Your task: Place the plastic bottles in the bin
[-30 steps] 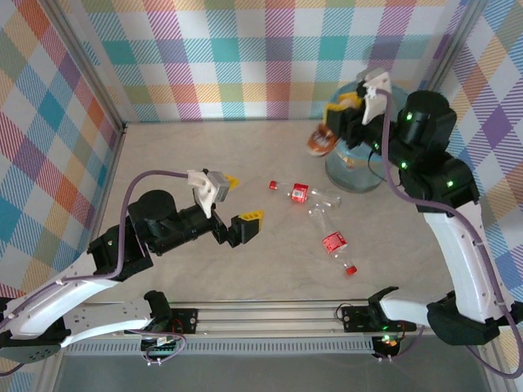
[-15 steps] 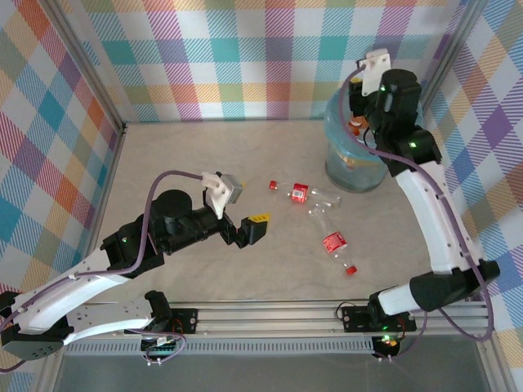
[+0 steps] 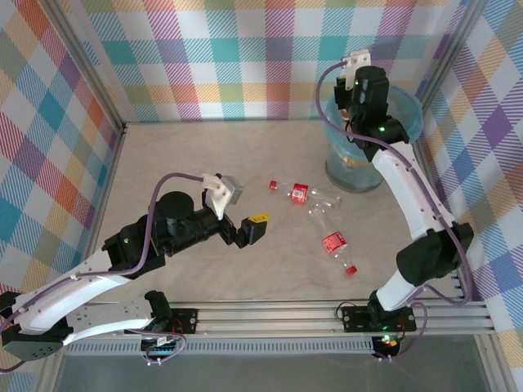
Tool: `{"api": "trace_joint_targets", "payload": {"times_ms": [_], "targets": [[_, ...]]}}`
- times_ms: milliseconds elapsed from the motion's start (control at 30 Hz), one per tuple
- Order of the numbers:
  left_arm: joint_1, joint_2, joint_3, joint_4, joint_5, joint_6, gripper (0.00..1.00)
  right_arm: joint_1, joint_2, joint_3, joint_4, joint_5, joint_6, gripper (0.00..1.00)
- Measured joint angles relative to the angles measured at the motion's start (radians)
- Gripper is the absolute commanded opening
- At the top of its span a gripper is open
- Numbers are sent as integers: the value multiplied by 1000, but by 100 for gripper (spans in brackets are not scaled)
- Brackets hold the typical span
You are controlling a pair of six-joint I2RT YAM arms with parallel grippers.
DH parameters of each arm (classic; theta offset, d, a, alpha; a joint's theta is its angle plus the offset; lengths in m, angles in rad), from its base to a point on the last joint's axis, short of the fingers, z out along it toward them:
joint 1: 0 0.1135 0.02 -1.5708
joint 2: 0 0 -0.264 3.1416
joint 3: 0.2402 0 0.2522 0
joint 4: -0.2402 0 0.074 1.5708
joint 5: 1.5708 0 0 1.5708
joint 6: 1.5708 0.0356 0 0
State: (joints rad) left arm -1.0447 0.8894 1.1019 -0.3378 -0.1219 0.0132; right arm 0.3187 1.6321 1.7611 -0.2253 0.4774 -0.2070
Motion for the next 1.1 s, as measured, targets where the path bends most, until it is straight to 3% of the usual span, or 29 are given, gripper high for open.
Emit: {"api": "trace_joint_targets", "payload": {"times_ms": [100, 200, 533, 733, 1100], "targets": [[0, 3, 0, 0, -3, 4, 99, -3, 40, 0, -6, 8, 19, 64], [0, 5, 0, -1, -4, 4, 100, -6, 59, 21, -45, 18, 39, 69], [1, 9, 0, -10, -31, 3, 100, -12, 43, 76, -93, 26, 74, 67], [2, 132, 70, -98, -100, -42, 99, -12, -2, 61, -169, -11, 129, 64], [3, 489, 172, -178, -70, -369, 97, -12, -457, -188, -299, -195, 257, 59]]}}
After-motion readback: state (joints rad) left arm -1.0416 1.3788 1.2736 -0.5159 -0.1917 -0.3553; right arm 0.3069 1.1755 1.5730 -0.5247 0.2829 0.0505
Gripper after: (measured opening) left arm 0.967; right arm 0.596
